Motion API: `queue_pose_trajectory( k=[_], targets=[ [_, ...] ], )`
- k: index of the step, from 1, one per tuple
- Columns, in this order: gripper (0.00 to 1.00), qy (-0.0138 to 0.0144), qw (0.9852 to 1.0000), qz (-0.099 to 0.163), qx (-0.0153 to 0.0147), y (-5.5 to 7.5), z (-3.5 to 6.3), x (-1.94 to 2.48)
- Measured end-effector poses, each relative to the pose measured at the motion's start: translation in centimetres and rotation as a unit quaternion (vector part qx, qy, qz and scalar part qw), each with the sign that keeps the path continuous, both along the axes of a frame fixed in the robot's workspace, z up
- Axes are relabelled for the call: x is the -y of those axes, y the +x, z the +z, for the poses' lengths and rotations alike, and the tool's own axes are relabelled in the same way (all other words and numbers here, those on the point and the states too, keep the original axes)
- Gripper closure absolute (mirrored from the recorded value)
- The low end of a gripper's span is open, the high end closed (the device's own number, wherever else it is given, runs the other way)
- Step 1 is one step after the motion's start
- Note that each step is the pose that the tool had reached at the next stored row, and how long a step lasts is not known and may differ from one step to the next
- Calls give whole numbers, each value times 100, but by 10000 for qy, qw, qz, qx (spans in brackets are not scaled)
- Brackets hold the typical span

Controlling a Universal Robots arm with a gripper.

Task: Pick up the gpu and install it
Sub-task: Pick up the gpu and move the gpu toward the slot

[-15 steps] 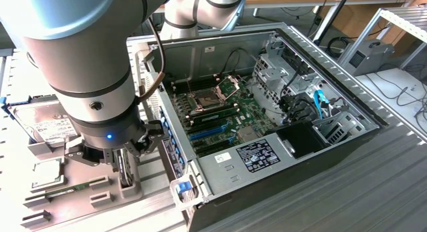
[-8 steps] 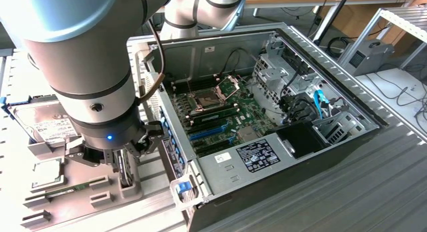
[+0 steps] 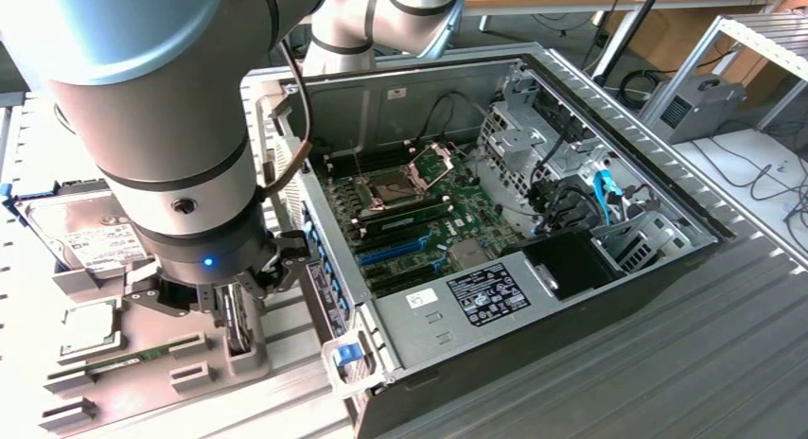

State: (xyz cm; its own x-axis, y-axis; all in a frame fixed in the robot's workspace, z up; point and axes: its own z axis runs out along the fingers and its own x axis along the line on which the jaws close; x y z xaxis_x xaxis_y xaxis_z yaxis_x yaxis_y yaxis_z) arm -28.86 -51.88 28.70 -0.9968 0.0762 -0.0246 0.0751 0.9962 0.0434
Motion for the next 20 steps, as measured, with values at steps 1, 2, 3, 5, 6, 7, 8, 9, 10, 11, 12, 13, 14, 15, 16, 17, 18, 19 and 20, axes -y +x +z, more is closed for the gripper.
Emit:
queue_pose_trajectory(
  k=[1,2,3,5,6,7,8,9,10,11,12,13,14,15,16,17,18,19,20],
  targets=[
    [58,0,10000,0,0,0,-4,0],
    [58,0,10000,0,0,0,-7,0],
    [58,0,10000,0,0,0,-9,0],
    [58,0,10000,0,0,0,-15,0],
    [58,0,10000,0,0,0,-17,0],
    [58,0,10000,0,0,0,-20,0],
    [58,0,10000,0,0,0,-23,0],
    [58,0,10000,0,0,0,-25,0],
    [58,0,10000,0,0,0,-27,0],
    [58,0,10000,0,0,0,-30,0],
    [58,0,10000,0,0,0,-32,0],
    [58,0,10000,0,0,0,-35,0],
    [58,0,10000,0,0,0,-37,0],
    [58,0,10000,0,0,0,-40,0],
    [58,0,10000,0,0,0,-42,0],
    [58,0,10000,0,0,0,-45,0],
    [58,0,10000,0,0,0,-47,0],
    [58,0,10000,0,0,0,-49,0],
    [58,0,10000,0,0,0,-51,0]
  ],
)
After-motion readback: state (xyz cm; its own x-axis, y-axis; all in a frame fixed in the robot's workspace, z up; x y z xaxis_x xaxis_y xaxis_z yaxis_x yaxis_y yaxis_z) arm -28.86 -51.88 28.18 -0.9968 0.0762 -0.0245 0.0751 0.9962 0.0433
